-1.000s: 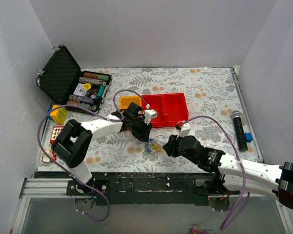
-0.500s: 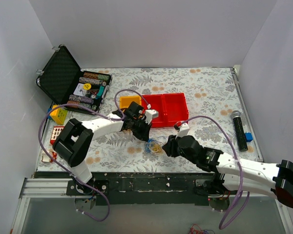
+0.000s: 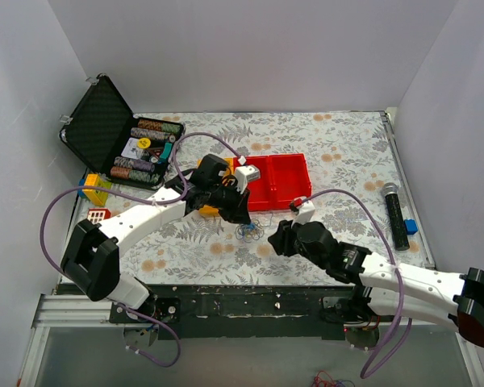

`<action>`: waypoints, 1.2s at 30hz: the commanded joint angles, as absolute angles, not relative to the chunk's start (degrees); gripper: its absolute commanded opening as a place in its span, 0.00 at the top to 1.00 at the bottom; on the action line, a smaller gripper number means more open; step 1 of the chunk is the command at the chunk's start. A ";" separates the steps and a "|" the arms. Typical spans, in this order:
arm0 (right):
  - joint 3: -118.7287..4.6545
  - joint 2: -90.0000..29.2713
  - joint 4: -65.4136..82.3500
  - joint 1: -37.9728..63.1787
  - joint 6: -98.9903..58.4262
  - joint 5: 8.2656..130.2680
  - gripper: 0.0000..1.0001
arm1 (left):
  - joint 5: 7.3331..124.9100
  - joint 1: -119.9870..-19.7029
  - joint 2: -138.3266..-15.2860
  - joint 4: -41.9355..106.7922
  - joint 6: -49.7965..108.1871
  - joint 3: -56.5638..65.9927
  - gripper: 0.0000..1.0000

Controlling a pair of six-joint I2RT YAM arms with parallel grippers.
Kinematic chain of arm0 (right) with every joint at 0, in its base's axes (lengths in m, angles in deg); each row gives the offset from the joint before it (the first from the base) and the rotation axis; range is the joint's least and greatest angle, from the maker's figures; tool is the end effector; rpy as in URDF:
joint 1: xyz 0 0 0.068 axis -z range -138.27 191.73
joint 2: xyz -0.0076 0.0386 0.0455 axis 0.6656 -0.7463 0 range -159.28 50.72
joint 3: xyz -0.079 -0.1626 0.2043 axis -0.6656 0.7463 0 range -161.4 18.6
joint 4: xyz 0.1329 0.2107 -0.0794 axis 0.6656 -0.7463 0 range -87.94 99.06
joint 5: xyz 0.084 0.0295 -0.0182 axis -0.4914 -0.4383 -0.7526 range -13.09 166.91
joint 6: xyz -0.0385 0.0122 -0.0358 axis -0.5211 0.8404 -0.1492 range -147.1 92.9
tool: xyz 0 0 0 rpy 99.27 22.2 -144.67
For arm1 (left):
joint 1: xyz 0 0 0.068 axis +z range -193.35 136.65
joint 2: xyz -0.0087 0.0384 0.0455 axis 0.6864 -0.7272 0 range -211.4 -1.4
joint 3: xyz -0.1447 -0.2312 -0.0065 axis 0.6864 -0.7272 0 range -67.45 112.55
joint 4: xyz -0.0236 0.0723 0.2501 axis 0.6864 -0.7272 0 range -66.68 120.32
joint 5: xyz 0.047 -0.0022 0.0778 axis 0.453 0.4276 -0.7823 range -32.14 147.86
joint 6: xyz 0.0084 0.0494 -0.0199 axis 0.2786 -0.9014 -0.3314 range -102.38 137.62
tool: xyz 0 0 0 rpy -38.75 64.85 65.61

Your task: Untangle the cables

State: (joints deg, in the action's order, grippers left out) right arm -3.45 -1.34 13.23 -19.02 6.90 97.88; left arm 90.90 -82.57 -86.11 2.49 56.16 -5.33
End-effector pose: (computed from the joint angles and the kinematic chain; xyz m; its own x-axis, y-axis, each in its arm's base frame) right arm 0.1071 0.1651 0.2044 -0.5441 0.0970 -0.8334 -0.4259 0.8239 0.3739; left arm 0.2287 -0.2117 0.2576 -0.9650 0.1133 -0.2365 0.2530 0.6398 -0.7257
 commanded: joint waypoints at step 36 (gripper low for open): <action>-13.92 -17.21 37.19 -19.00 -6.53 84.56 0.34 | 100.40 -83.60 -78.13 -16.16 53.39 12.86 1.00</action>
State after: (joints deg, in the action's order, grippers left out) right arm -10.16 -13.53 31.30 -19.02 -6.37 85.68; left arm 96.93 -83.33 -79.55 -12.64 54.26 7.72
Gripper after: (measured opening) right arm 0.692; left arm 0.012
